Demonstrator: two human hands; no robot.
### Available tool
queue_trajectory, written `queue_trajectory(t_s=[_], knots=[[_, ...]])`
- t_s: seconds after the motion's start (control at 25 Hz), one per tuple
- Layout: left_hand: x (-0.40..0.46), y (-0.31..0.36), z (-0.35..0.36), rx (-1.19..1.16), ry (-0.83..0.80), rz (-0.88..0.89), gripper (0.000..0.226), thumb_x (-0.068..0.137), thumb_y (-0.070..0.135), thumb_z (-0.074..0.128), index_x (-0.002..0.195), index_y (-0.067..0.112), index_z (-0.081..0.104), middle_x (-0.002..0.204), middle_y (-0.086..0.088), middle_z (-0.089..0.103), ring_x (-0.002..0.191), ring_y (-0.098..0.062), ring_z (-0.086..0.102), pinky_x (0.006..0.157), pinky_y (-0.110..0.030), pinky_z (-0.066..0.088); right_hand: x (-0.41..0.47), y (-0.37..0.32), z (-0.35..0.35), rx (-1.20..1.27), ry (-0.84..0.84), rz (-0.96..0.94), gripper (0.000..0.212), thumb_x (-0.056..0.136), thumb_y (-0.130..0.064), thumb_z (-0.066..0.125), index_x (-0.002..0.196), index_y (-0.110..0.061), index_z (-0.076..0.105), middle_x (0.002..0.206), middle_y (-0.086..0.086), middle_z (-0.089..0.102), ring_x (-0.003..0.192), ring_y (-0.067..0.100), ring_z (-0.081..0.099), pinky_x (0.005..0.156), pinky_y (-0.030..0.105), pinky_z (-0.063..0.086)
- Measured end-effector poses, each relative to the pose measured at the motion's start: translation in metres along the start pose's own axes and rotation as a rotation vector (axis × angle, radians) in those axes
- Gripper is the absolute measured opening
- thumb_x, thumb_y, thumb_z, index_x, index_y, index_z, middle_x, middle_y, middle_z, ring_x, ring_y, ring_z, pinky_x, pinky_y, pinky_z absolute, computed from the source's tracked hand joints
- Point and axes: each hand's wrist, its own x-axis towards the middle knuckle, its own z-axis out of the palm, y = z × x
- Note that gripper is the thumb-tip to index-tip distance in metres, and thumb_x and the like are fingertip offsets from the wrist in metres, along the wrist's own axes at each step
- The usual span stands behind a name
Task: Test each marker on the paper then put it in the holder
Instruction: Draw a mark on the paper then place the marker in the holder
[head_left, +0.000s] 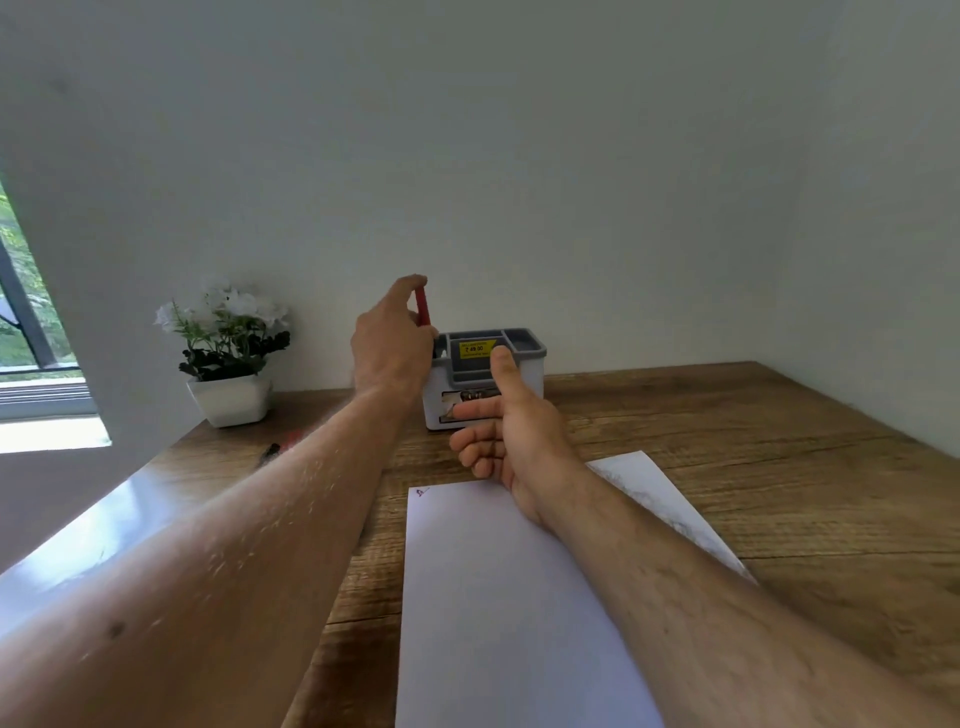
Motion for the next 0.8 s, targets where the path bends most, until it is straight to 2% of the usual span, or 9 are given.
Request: queue_trajectory(t_s=[0.08,0.16,0.24,0.32,0.4,0.52,0.6,0.72,0.8], knots=[[0.002,-0.002,0.004,0.042,-0.016,-0.037,0.059,0.092,0.012,0.064,0.143,0.035,0.046,0.118,-0.005,0.070,0.094,-0.014,0.066,0.070,-0.020,0.048,0.001,0.000,0.000,-0.006,0.004,0.001,0.077,0.088,-0.073,0.041,0.095,-0.002,0.073,0.069,0.014,0.070,0.050,0.016,0.058,0.046,0.023,0.047],[0.002,0.000,0.005,0.081,-0.028,-0.054,0.066,0.092,0.023,0.065,0.150,0.033,0.037,0.125,-0.005,0.067,0.104,-0.019,0.065,0.084,-0.031,0.051,0.002,0.000,0.000,-0.014,0.008,0.000,0.078,0.089,-0.072,0.040,0.096,-0.002,0.073,0.070,0.015,0.070,0.050,0.016,0.058,0.046,0.023,0.048],[-0.002,0.005,0.005,0.093,-0.071,-0.082,0.082,0.087,0.041,0.068,0.155,0.026,0.024,0.130,-0.009,0.063,0.114,-0.024,0.061,0.093,-0.037,0.048,0.003,0.000,0.001,-0.021,0.008,0.003,0.079,0.089,-0.072,0.038,0.096,-0.002,0.073,0.070,0.015,0.071,0.049,0.017,0.058,0.045,0.023,0.048],[-0.008,0.008,0.006,0.100,-0.141,-0.118,0.098,0.081,0.050,0.073,0.156,0.018,0.019,0.130,-0.012,0.061,0.117,-0.028,0.059,0.092,-0.037,0.048,0.003,0.000,0.001,-0.030,0.015,0.002,0.079,0.090,-0.073,0.037,0.095,-0.002,0.073,0.070,0.015,0.071,0.049,0.017,0.059,0.046,0.024,0.048],[-0.012,0.008,0.008,0.139,-0.180,-0.146,0.091,0.078,0.048,0.075,0.148,0.010,0.030,0.115,-0.011,0.063,0.104,-0.026,0.062,0.075,-0.031,0.047,0.003,0.000,0.001,-0.041,0.024,-0.005,0.080,0.090,-0.073,0.036,0.095,-0.003,0.073,0.071,0.016,0.072,0.050,0.017,0.060,0.046,0.024,0.048],[-0.014,0.012,0.006,0.170,-0.167,-0.189,0.061,0.080,0.047,0.073,0.122,0.009,0.049,0.100,-0.006,0.060,0.073,-0.012,0.053,0.054,-0.022,0.033,0.002,-0.001,0.002,-0.040,0.028,-0.007,0.080,0.090,-0.073,0.035,0.095,-0.003,0.073,0.072,0.016,0.072,0.051,0.017,0.060,0.045,0.024,0.047],[-0.018,0.015,0.004,0.144,-0.169,-0.186,0.068,0.080,0.053,0.071,0.125,0.009,0.048,0.105,-0.008,0.063,0.082,-0.016,0.058,0.059,-0.024,0.040,0.000,-0.001,0.002,-0.043,0.018,-0.006,0.081,0.090,-0.073,0.034,0.095,-0.003,0.073,0.073,0.017,0.072,0.051,0.017,0.059,0.045,0.024,0.047],[-0.030,0.019,-0.004,0.059,-0.090,-0.150,0.080,0.084,0.051,0.068,0.144,0.011,0.036,0.124,-0.010,0.062,0.112,-0.026,0.060,0.082,-0.030,0.045,-0.003,-0.001,0.002,-0.035,-0.003,-0.008,0.081,0.091,-0.072,0.034,0.095,-0.002,0.073,0.073,0.017,0.071,0.050,0.017,0.057,0.045,0.024,0.046],[-0.036,0.025,-0.018,0.022,-0.008,-0.147,0.061,0.087,0.037,0.069,0.138,0.014,0.045,0.120,-0.007,0.064,0.101,-0.018,0.061,0.075,-0.018,0.041,-0.006,-0.003,0.003,-0.016,-0.007,-0.037,0.081,0.092,-0.071,0.034,0.095,-0.001,0.074,0.071,0.015,0.070,0.049,0.016,0.056,0.045,0.024,0.045]])
